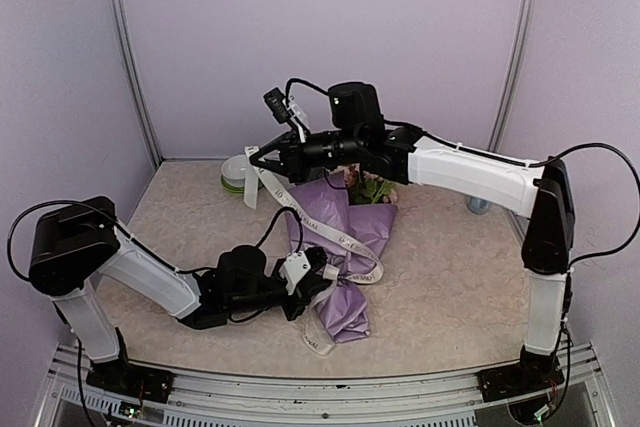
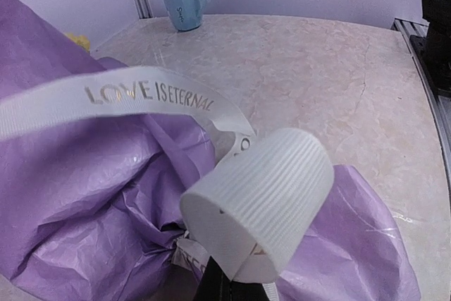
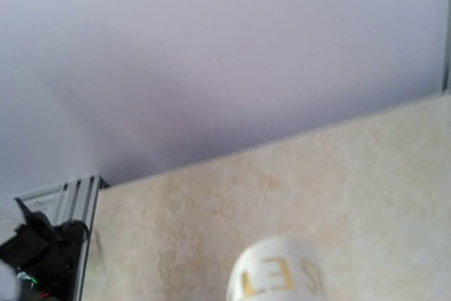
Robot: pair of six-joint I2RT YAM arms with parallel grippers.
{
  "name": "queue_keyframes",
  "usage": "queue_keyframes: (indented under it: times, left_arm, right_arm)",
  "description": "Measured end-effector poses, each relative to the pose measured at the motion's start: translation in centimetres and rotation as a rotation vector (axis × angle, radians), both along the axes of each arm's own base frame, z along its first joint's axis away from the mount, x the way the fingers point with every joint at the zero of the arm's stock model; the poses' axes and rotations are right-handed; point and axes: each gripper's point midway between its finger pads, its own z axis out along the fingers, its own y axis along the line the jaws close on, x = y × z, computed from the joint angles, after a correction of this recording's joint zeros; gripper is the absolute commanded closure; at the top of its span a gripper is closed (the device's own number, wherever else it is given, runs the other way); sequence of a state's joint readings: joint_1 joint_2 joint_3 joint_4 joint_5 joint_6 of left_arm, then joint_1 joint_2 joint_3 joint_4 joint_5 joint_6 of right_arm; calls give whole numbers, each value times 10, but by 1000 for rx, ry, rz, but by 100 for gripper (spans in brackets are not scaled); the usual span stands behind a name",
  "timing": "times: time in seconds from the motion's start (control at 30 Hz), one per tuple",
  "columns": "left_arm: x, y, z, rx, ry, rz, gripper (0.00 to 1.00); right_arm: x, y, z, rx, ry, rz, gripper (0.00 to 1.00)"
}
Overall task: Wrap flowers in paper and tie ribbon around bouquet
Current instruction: Cross the half-tied ribbon over the folded bouquet.
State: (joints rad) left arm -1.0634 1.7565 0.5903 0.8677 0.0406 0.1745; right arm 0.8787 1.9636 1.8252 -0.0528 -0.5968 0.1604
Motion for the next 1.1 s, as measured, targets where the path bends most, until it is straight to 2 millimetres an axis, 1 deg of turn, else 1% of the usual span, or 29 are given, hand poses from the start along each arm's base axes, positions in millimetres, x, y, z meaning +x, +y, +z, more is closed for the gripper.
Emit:
queue_keyframes:
  times: [0.1, 0.13, 0.17, 0.2, 0.23, 0.27, 0.3, 0.33, 0.37, 0.43, 0.5, 0.57, 0.63, 0.73, 0.77, 0.8, 0.83, 0.87, 0.93, 1.0, 1.03, 1.1]
  left_arm:
    - [-4, -3, 3, -9, -7, -2, 100]
    - [-4, -3, 3, -12, -10, -2, 100]
    - [-4, -3, 5, -18, -13, -2, 100]
    - [-4, -3, 6, -20, -15, -1, 100]
    - [-4, -3, 7, -23, -17, 1, 100]
    - [-4, -3, 7, -24, -18, 2, 100]
    - [-4, -3, 7, -23, -18, 2, 100]
    - [-5, -3, 7, -23, -18, 2, 100]
    - [-5, -4, 7, -23, -19, 2, 100]
    - [-5, -3, 7, -23, -18, 2, 100]
    - [-5, -2, 9, -27, -17, 2, 100]
    - [-6, -1, 10, -32, -15, 3, 100]
    - [-7, 0, 11, -35, -13, 4, 100]
    - [-7, 0, 12, -38, -12, 4, 100]
    - [-7, 0, 12, -39, -11, 4, 100]
    - [-7, 0, 12, -39, -10, 3, 100]
    - [-7, 0, 12, -39, -10, 3, 100]
    - [-7, 0, 12, -38, -9, 1, 100]
    - [-8, 0, 12, -37, -7, 0, 100]
    - [-8, 0, 13, -36, -6, 0, 100]
    - [-8, 0, 13, -35, -5, 0, 100]
    - [-10, -1, 14, -36, -7, -2, 100]
  right_arm:
    - [7, 23, -34, -37, 77, 4, 100]
    - [9, 29, -45, -50, 109, 0, 88]
    - [11, 34, -57, -65, 143, -2, 71]
    - [12, 37, -66, -78, 173, -3, 43]
    - [12, 40, -75, -98, 202, -2, 29]
    - [12, 42, -83, -117, 220, 1, 19]
    - [12, 45, -89, -136, 235, 4, 5]
    - [11, 44, -92, -151, 244, 5, 1]
    - [10, 43, -94, -161, 250, 8, 0]
    - [9, 39, -92, -164, 243, 12, 0]
    - [6, 27, -90, -167, 240, 13, 0]
    - [-2, 6, -83, -158, 236, 16, 0]
    - [-7, -27, -70, -122, 211, 10, 0]
    - [-7, -87, -42, -64, 113, -52, 0]
    - [-5, -104, -32, -51, 73, -81, 2]
    - [-5, -114, -23, -42, 38, -96, 3]
    - [-6, -117, -17, -36, 13, -98, 5]
    - [-9, -116, -11, -28, -8, -88, 6]
    - [-13, -105, -12, -38, -16, -54, 7]
    - [-13, -85, -20, -70, -4, -24, 12]
    - [-12, -71, -25, -84, 3, -7, 14]
    - [-15, -42, -39, -106, 37, 42, 14]
